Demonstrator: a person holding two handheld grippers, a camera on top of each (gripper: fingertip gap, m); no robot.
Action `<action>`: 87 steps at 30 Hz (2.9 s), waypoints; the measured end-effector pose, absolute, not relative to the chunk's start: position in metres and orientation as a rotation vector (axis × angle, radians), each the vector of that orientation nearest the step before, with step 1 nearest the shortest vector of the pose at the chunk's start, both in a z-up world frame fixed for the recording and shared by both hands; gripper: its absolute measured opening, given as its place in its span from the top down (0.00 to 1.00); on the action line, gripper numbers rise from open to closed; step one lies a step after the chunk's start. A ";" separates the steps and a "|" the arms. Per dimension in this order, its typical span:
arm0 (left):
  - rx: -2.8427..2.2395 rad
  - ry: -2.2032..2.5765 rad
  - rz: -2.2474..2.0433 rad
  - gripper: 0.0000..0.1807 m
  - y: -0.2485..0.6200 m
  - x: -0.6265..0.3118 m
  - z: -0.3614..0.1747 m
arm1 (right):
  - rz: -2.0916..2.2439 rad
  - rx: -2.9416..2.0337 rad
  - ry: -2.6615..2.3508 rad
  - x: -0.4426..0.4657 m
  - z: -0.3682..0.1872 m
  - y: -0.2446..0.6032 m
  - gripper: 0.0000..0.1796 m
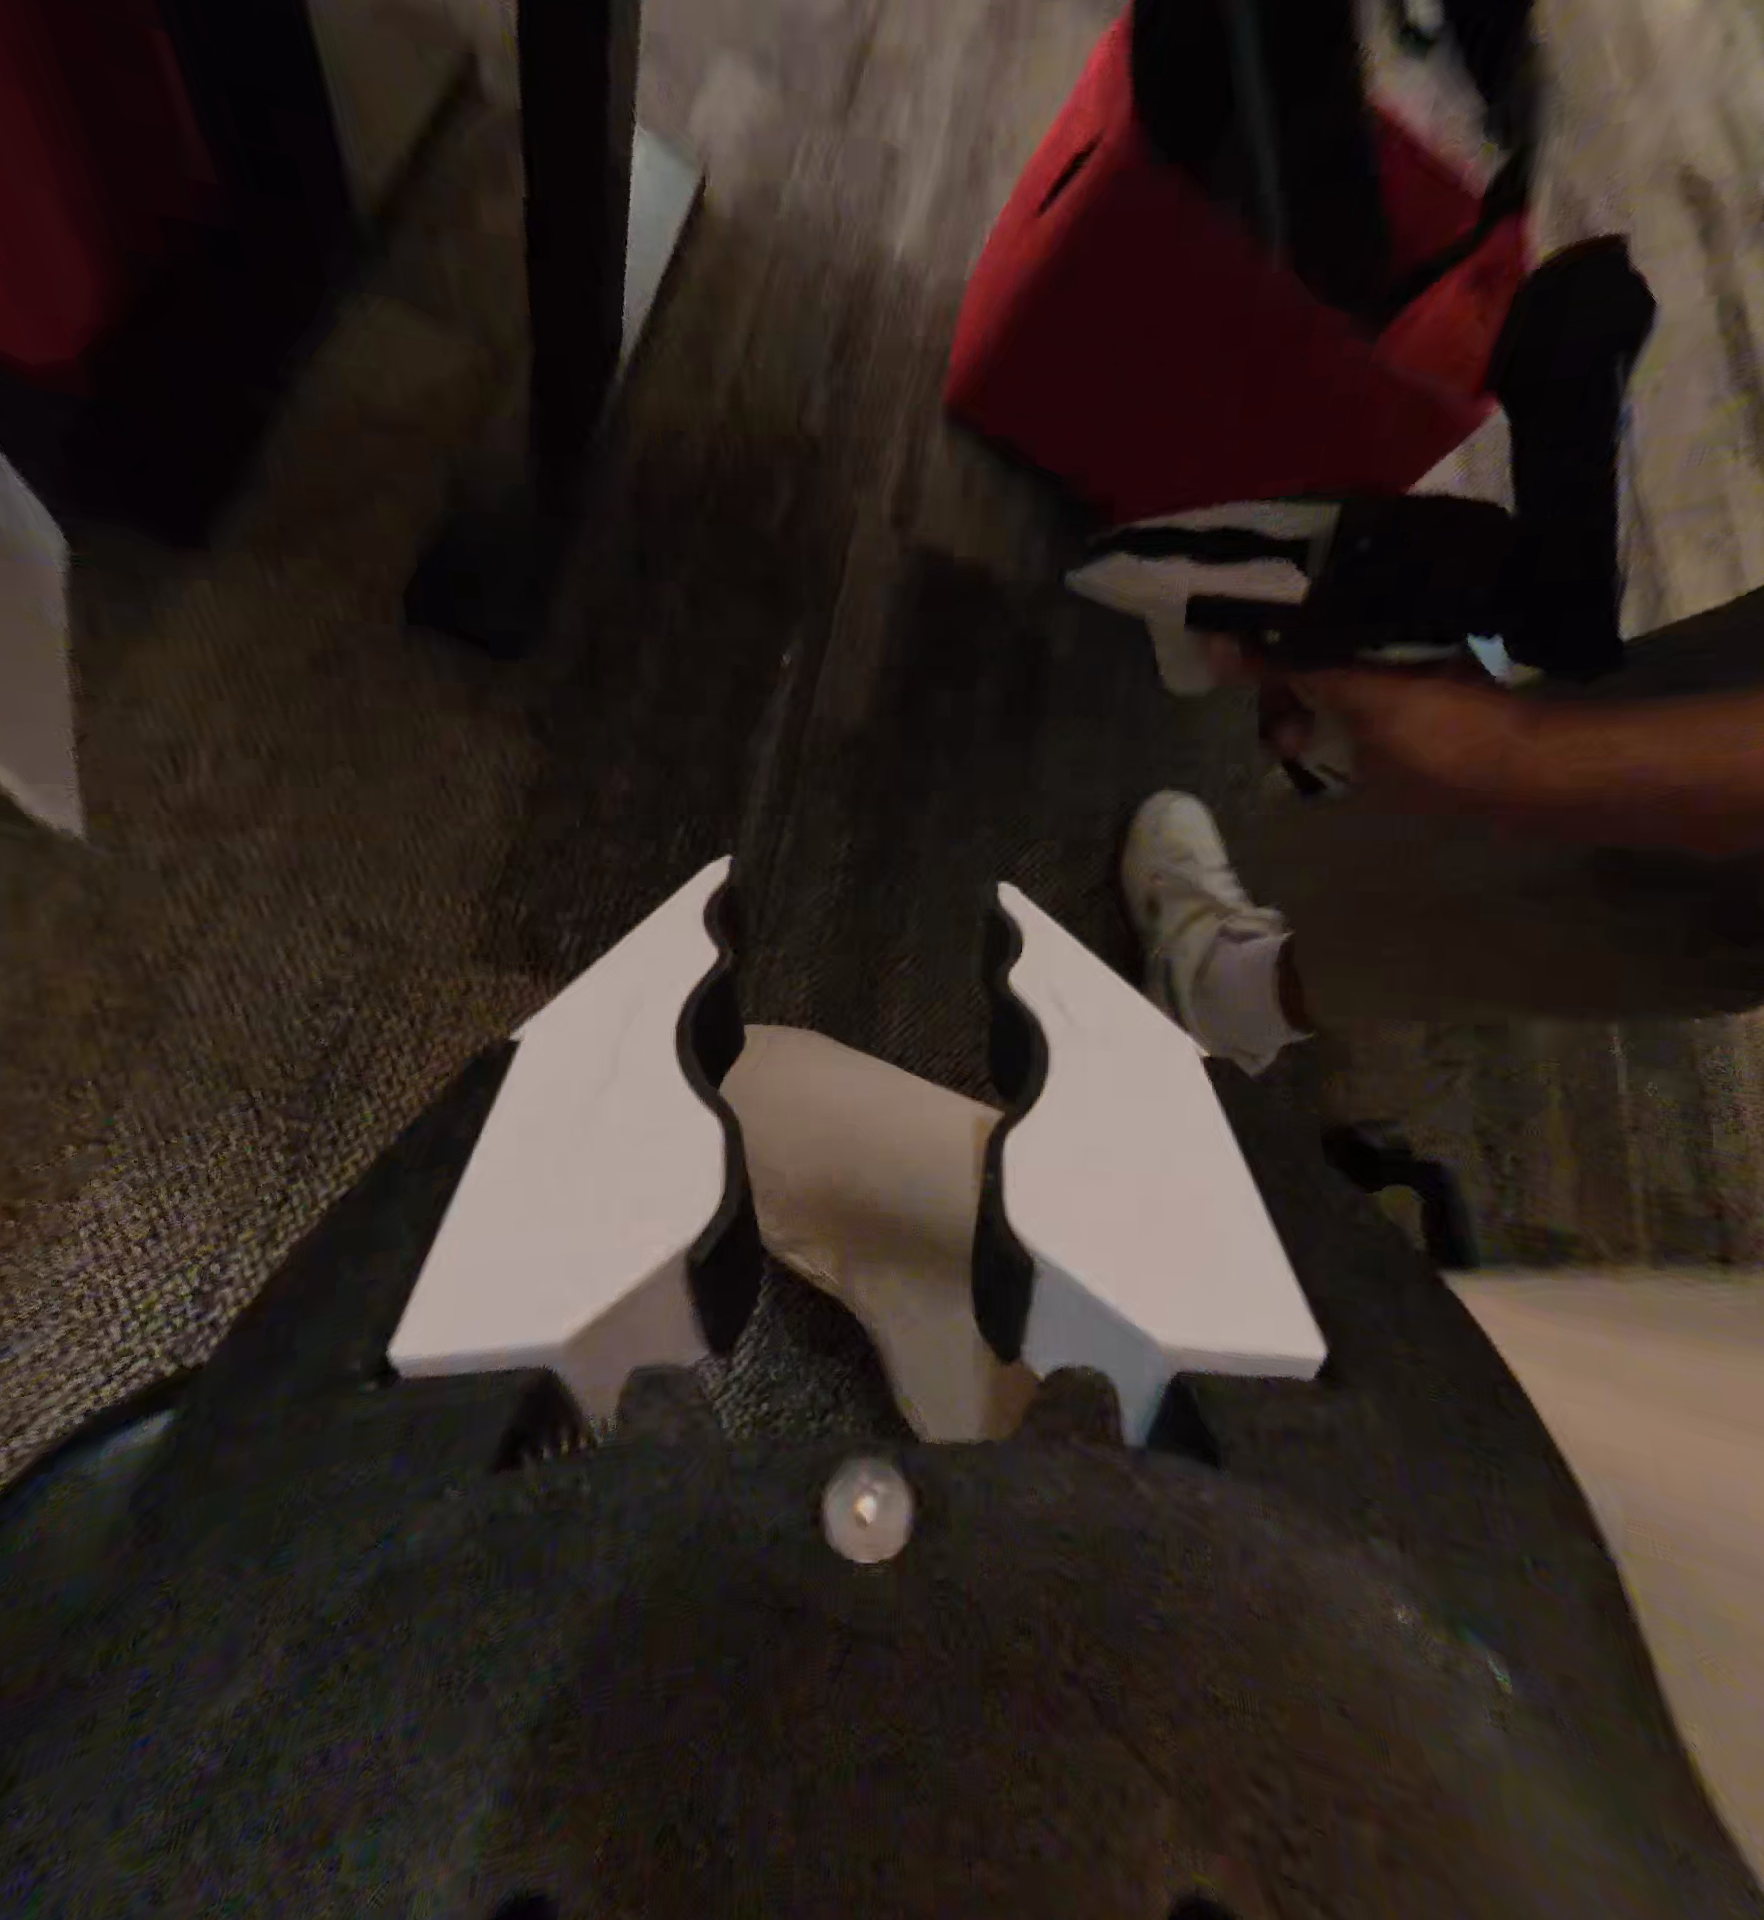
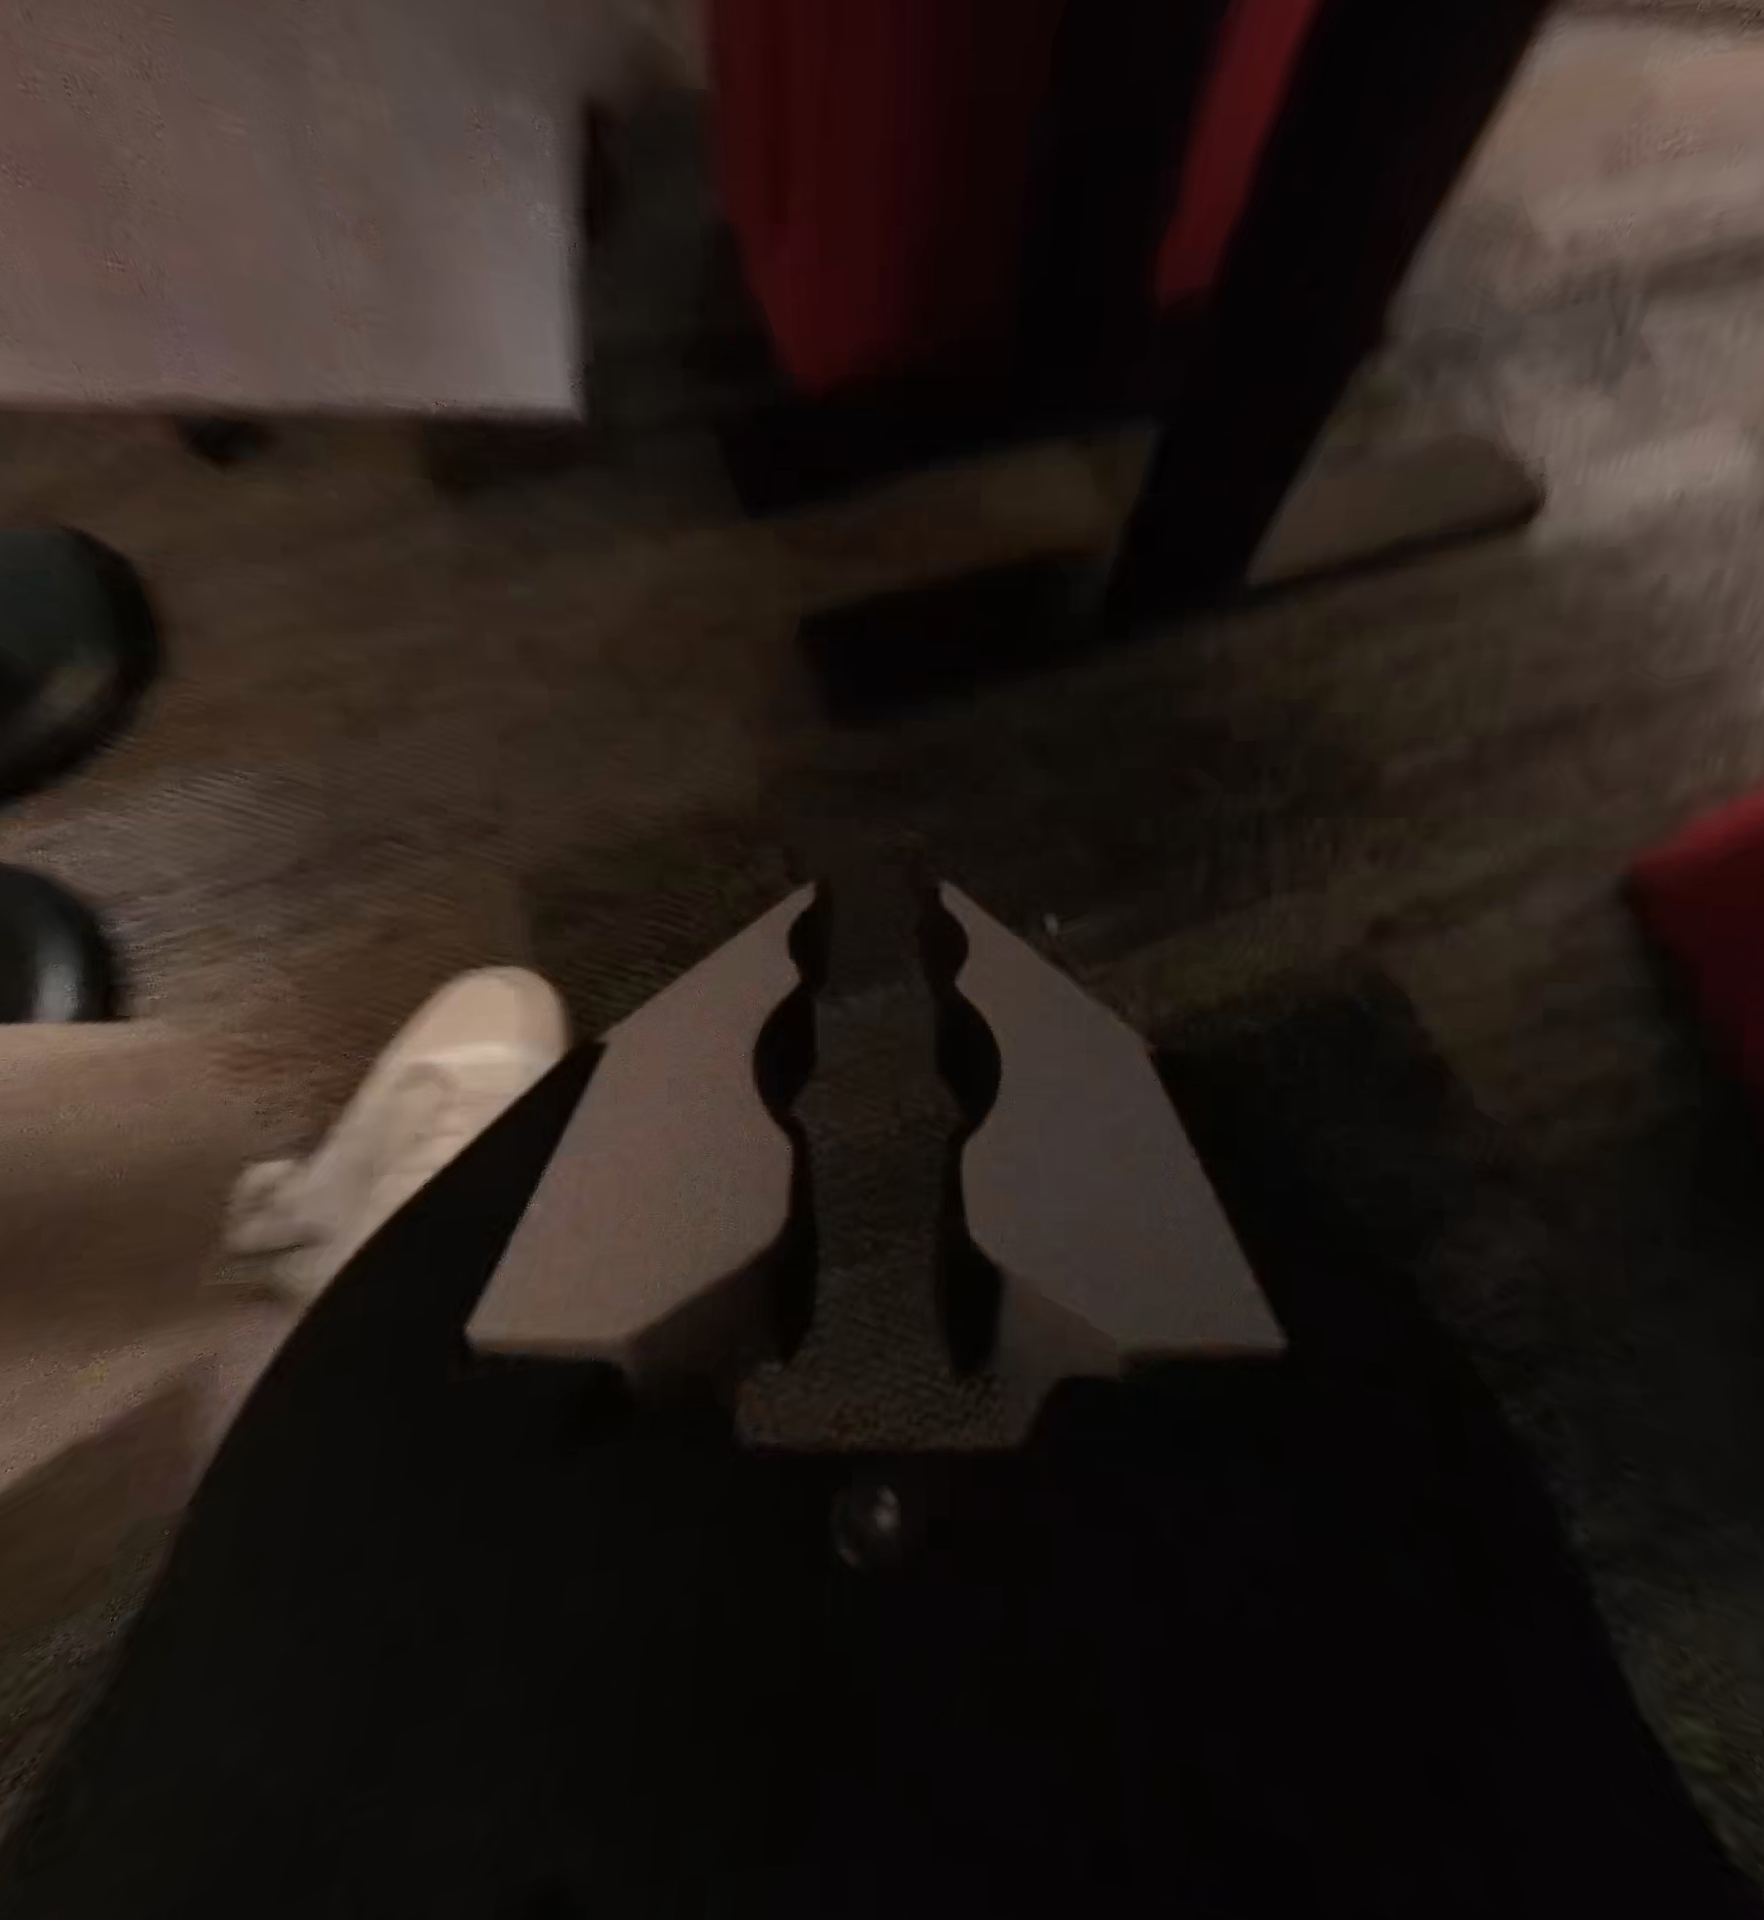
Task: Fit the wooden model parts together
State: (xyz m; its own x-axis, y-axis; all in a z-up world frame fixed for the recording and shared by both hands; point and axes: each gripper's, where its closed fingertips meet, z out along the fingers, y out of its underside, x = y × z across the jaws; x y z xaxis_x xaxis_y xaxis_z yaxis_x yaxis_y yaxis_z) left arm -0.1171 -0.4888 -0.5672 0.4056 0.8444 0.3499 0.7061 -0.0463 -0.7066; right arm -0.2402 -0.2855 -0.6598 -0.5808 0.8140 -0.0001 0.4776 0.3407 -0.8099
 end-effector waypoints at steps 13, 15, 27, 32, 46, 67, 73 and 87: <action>-1.885 -1.336 0.003 0.79 -0.513 -0.215 -0.789 | 0.675 -1.289 -2.371 -0.396 -0.959 -0.269 0.93; -1.847 -1.353 0.011 0.79 -0.511 -0.217 -0.791 | 0.630 -1.297 -2.395 -0.401 -0.975 -0.269 0.93; -1.789 -1.308 0.090 0.81 -0.512 -0.223 -0.765 | 0.493 -1.415 -2.352 -0.414 -1.007 -0.271 0.97; -1.779 -1.265 0.078 0.83 -0.506 -0.231 -0.728 | 0.643 -1.388 -2.355 -0.400 -0.967 -0.292 0.99; -1.967 -0.995 0.129 0.84 -0.449 -0.140 -0.420 | 1.466 -0.618 -2.110 -0.197 -0.485 -0.412 0.99; -1.480 -0.889 0.259 0.86 -0.220 0.024 -0.195 | 1.877 -0.733 -1.716 0.007 -0.141 -0.174 1.00; -1.536 -0.846 -0.213 0.86 -0.150 0.028 -0.226 | 1.727 -0.897 -1.570 0.004 -0.141 -0.070 1.00; -1.492 -0.722 -0.632 0.86 -0.106 -0.003 -0.250 | 1.064 -0.689 -1.774 -0.044 -0.189 0.004 0.99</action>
